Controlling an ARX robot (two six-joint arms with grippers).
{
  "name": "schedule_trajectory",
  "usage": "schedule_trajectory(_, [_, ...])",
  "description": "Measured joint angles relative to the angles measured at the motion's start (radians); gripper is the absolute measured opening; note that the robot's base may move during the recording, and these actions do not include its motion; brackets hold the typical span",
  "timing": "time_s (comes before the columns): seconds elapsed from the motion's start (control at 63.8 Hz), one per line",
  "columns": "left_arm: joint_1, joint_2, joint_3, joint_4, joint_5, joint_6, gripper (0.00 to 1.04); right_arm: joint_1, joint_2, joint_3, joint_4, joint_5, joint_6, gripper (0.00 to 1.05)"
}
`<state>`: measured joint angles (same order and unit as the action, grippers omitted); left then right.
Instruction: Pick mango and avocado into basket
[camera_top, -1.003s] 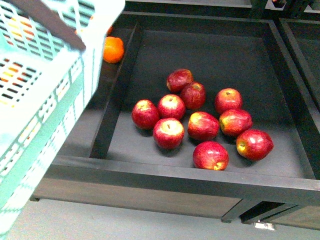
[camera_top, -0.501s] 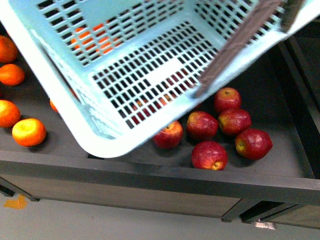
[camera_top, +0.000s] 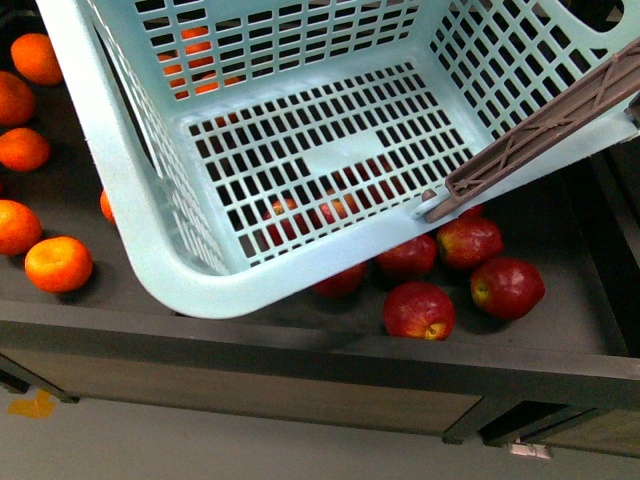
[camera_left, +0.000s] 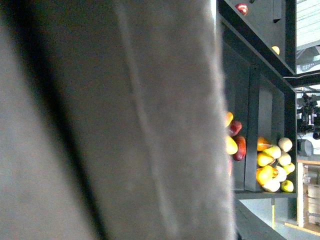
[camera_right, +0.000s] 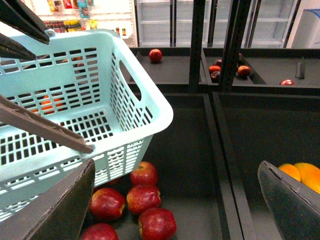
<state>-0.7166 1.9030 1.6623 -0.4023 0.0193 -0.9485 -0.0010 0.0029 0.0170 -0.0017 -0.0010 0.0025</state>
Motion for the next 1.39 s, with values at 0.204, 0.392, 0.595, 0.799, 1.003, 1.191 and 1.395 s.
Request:
schedule_trajectory(0.204, [-0.002,0.000,0.000,0.000,0.004,-0.001,0.28,0.000,0.000,0.000,0.000,0.000,0.000,0.96])
schedule_trajectory(0.392, [-0.002,0.000,0.000,0.000,0.004,0.002,0.28,0.000,0.000,0.000,0.000,0.000,0.000,0.96])
schedule_trajectory(0.595, [-0.002,0.000,0.000,0.000,0.004,0.001,0.28,0.000,0.000,0.000,0.000,0.000,0.000,0.96])
schedule_trajectory(0.799, [-0.003,0.000,0.000,0.000,0.004,0.003,0.28,-0.206,0.445,0.245,-0.438,-0.024,0.272,0.96])
schedule_trajectory(1.003, [-0.003,0.000,0.000,0.000,0.005,0.003,0.28,-0.605,0.739,0.411,-0.222,-0.246,0.194,0.96])
schedule_trajectory(1.191, [-0.002,0.000,0.000,0.000,0.003,0.002,0.28,-0.801,1.131,0.539,0.056,-0.280,0.099,0.96])
schedule_trajectory(1.395, [-0.003,0.000,0.000,0.000,0.004,0.002,0.28,-0.842,1.685,0.706,0.314,-0.185,-0.008,0.96])
